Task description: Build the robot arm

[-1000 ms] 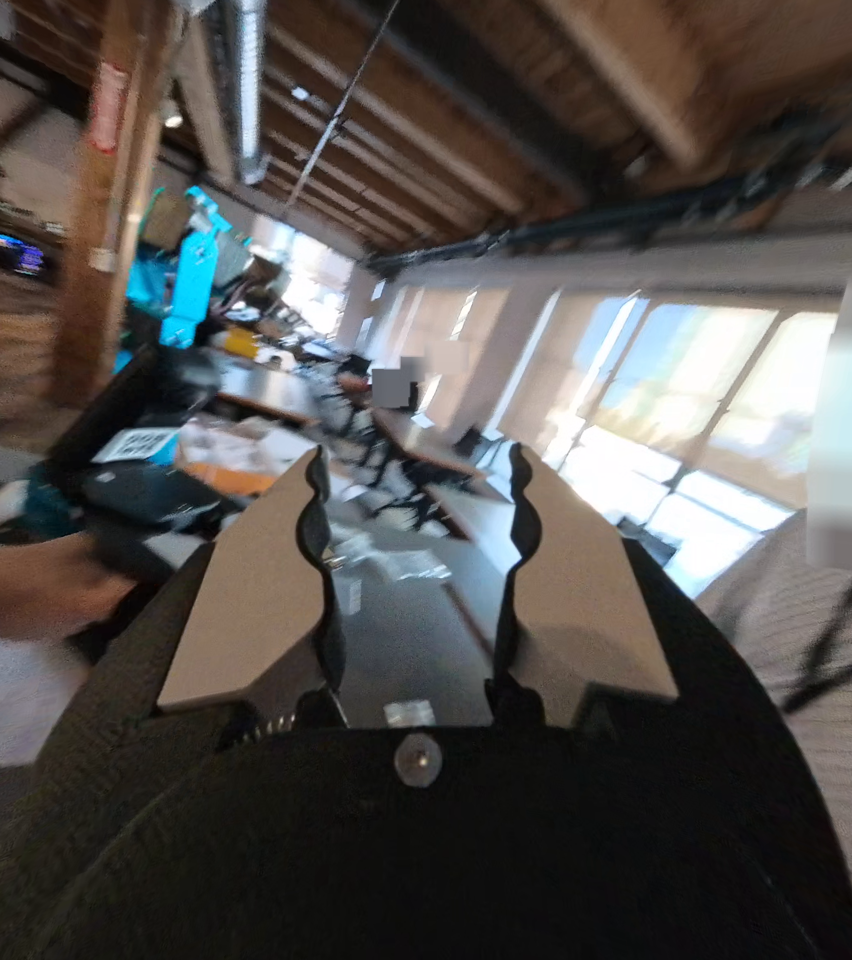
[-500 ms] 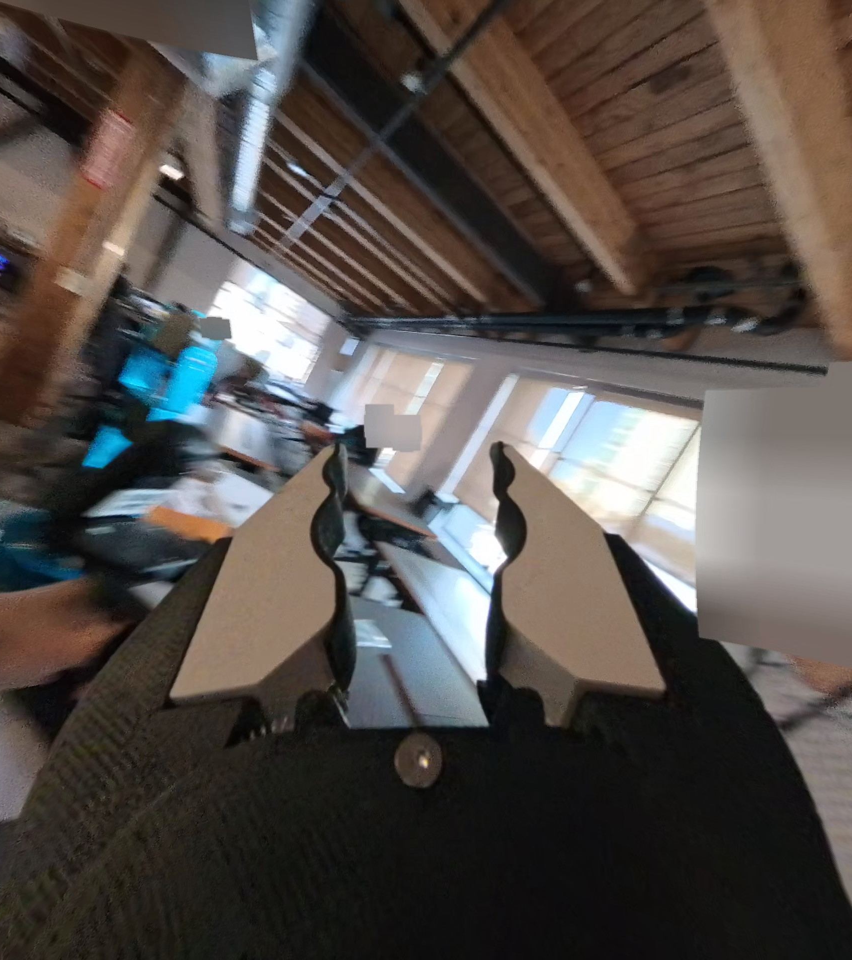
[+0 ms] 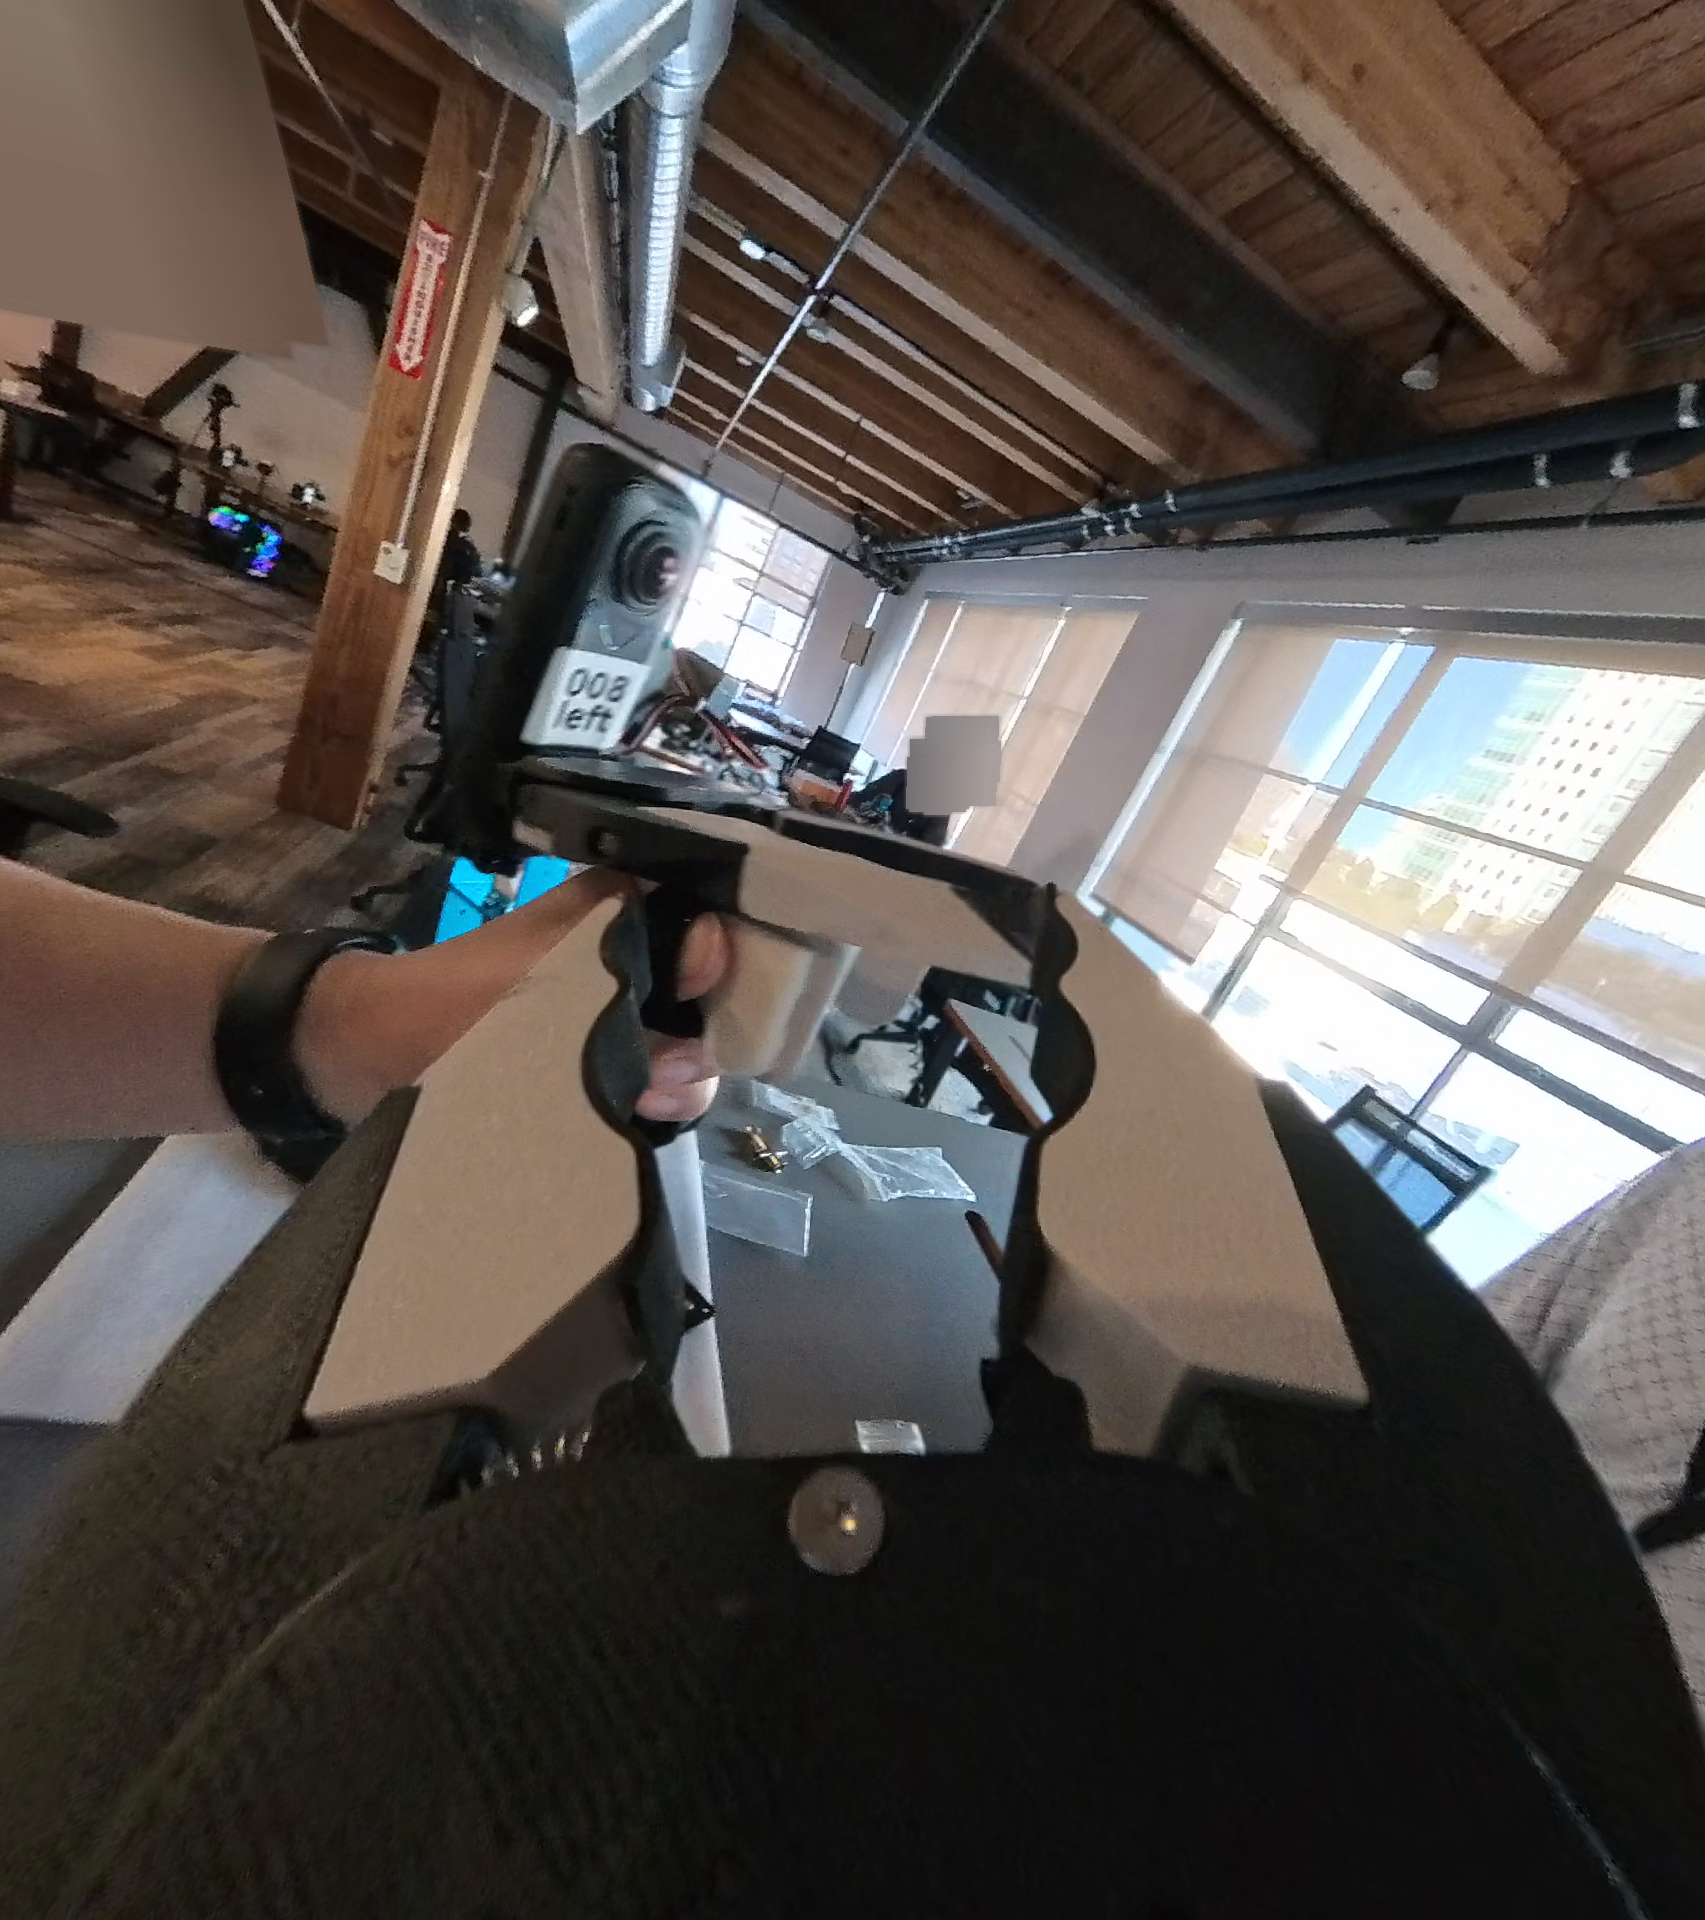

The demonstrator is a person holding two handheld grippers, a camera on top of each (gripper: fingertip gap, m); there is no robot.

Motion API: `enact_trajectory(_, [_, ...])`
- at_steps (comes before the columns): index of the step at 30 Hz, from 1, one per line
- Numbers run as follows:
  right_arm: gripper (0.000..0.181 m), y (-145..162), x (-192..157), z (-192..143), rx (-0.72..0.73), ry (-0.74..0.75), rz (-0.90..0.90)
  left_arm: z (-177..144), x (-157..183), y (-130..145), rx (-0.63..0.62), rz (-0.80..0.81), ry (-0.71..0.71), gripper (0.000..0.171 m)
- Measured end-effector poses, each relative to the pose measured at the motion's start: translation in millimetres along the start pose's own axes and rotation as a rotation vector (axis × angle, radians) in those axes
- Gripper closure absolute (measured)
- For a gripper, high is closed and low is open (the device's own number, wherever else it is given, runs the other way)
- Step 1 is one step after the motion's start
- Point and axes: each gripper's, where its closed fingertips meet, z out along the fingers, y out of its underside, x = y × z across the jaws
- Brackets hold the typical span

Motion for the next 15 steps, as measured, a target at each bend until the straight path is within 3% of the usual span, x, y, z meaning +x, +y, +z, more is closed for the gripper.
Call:
enact_trajectory(7, [0.109,4,-3,-4,-0.022,-0.016,0.013,1,5,-3,0.006,0.013,0.012,0.106])
enact_trajectory(9, [0.102,3,6,-5,-0.015,0.047,-0.004,-2,8,-5,0.022,0.002,0.021,0.107])
enact_trajectory(11, [0.103,6,-6,-2,-0.035,-0.025,0.032,-3,9,-5,0.019,-0.004,0.024,0.107])
enact_trajectory(13, [0.105,10,-7,1,-0.043,-0.004,0.025,-6,11,0,-0.007,-0.008,0.04,0.106])
enact_trajectory(15, [0.103,19,-13,5,-0.007,-0.057,0.143,-21,7,17,-0.051,0.001,0.035,0.103])
